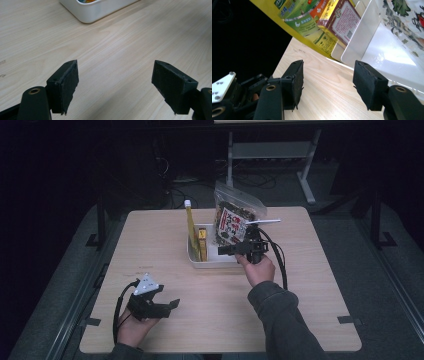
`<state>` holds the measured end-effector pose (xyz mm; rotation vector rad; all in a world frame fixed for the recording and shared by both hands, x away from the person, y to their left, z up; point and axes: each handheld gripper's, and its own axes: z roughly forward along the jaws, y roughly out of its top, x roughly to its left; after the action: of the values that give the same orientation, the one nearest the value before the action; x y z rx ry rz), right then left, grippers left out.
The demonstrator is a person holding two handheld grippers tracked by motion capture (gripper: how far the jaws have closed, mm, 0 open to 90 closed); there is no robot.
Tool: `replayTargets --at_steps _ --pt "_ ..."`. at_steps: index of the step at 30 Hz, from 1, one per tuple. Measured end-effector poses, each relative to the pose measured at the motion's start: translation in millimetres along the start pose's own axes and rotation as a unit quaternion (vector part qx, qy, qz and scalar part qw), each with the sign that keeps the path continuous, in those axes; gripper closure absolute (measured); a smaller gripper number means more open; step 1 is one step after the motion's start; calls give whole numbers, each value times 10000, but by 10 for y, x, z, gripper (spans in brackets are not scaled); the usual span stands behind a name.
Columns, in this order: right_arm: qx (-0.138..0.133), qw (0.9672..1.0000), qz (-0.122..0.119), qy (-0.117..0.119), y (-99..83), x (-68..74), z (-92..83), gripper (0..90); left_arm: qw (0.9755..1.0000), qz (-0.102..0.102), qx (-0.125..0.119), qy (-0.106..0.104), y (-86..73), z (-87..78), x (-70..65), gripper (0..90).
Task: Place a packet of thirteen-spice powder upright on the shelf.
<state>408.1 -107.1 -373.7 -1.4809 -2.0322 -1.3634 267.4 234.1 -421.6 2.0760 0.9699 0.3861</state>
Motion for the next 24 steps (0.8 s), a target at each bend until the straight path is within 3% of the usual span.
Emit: replayTargets --at_steps 24 --pt "-41 10000 48 -4 -255 -237 -335 392 10000 1 -19 23 -1 3 -6 176"
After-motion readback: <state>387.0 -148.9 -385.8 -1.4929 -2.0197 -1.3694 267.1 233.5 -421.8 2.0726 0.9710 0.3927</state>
